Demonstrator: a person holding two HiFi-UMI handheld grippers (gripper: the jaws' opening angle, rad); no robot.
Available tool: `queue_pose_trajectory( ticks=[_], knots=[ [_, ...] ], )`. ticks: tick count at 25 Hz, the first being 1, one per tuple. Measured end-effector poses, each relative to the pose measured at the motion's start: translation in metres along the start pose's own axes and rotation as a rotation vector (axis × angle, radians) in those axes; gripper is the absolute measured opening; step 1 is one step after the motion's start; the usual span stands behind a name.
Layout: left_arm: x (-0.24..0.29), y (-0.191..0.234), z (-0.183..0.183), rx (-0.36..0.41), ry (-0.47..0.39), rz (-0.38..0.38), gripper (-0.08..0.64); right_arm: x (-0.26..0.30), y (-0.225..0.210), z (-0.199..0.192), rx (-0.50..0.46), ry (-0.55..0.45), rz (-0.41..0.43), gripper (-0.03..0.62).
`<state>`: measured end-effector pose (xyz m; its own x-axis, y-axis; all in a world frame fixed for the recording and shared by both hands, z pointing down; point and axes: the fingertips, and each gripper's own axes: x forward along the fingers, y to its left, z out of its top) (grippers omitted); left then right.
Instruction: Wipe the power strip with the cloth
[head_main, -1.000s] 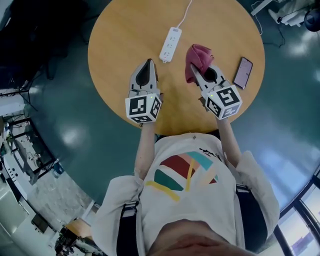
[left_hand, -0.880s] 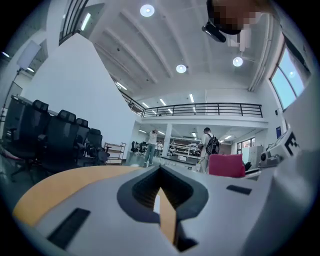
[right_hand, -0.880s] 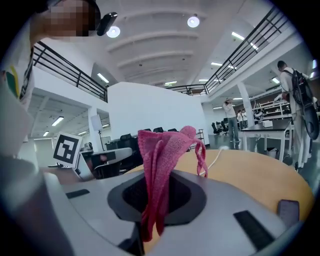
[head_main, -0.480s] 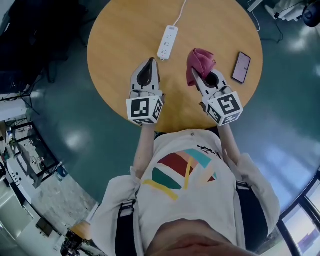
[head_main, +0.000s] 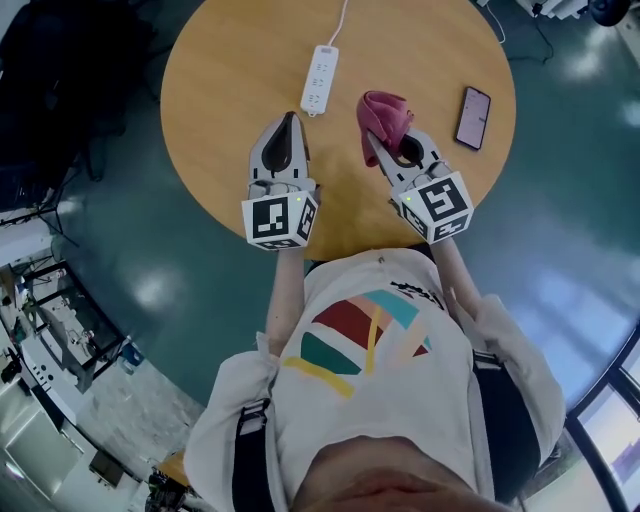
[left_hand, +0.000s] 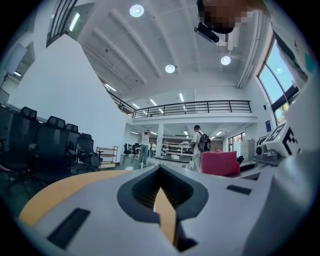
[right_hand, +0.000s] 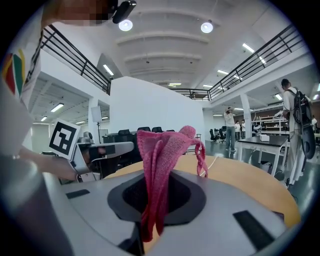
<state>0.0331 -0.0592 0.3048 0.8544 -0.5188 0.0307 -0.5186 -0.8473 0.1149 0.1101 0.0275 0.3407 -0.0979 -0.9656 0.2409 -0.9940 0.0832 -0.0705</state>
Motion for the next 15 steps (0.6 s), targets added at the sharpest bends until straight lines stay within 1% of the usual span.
queue_pose_trajectory(
  ticks=[3,6,11,15],
  knots=[
    [0.0017,0.0,-0.0011,-0.007,0.001,-0.006,0.041,-0.0001,0.0011,-0.0008,-0.008,0.006,-0.003,0.038],
    [0.0033,-0.0029,-0.0015,0.001,0.005,-0.015,0.041,0.0001,-0.0002,-0.003,-0.013,0.015,-0.005,0.038],
    [0.0074,-0.0049,-0.005,-0.006,0.014,-0.019,0.041,0.0017,-0.0021,-0.0036,0.016,0.014,0.006,0.038],
    [0.0078,-0.0054,-0.0099,-0.009,0.022,-0.022,0.041,0.0036,-0.0003,-0.0042,0.01,0.016,0.011,0.038]
  ],
)
